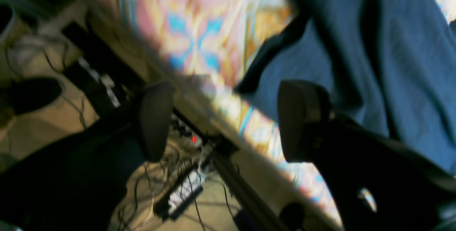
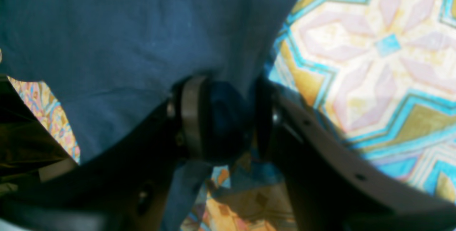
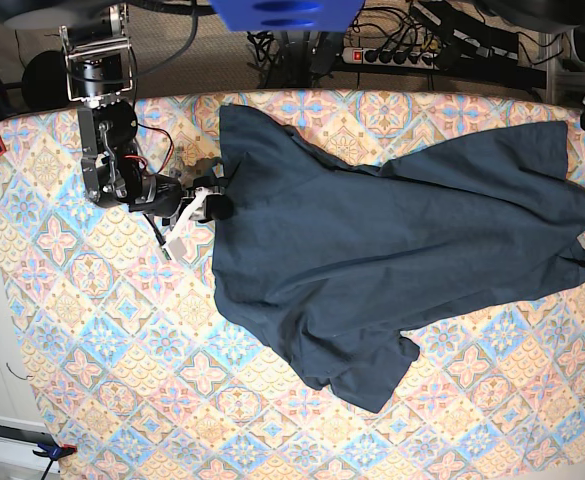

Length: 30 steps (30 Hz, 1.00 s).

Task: Layout the t-shirt on the table in an organized manner, then fold the t-shirt properly
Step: 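Grasp the t-shirt hem corner with the left gripper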

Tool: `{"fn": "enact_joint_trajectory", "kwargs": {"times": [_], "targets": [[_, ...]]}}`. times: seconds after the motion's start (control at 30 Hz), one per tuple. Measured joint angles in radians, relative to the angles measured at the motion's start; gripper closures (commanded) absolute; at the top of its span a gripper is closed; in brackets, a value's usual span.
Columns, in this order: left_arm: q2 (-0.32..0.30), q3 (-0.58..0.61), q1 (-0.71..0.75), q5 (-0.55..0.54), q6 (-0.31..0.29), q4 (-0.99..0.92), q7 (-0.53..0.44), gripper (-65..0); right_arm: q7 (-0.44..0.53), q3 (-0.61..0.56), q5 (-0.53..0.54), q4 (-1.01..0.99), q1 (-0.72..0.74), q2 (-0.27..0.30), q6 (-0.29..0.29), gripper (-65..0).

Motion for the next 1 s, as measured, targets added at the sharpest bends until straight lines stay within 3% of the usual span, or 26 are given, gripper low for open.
{"fn": "enact_joint_trajectory", "kwargs": {"times": [0.13,0.23,0.33,0.67,1.0], "targets": [[0.042,-0.001,0.077,-0.002,-0.003,0.132,-0.011,-44.2,-0.003,0.008,0.004,-0.004,0.000,-0.003,0.000,-19.7],[0.085,0.012,0.103,-0.003,-0.007,0.195,-0.005,-44.2,-0.008,0.052,0.003,-0.008,-0.009,-0.019,-0.001,-11.3],[0.088,0.044,0.100,0.003,-0.003,0.197,0.000,-44.2,-0.025,0.119,-0.005,-0.012,-0.019,-0.060,-0.004,-0.6],[0.084,0.046,-0.036,0.138,-0.007,0.196,-0.012,-44.2,-0.036,0.140,-0.004,-0.015,-0.019,-0.062,-0.003,-0.4],[0.136,0.046,-0.138,0.230,-0.004,0.070,0.026,-44.2,-0.038,0.155,-0.004,-0.011,-0.025,-0.065,-0.003,-0.4]]}}
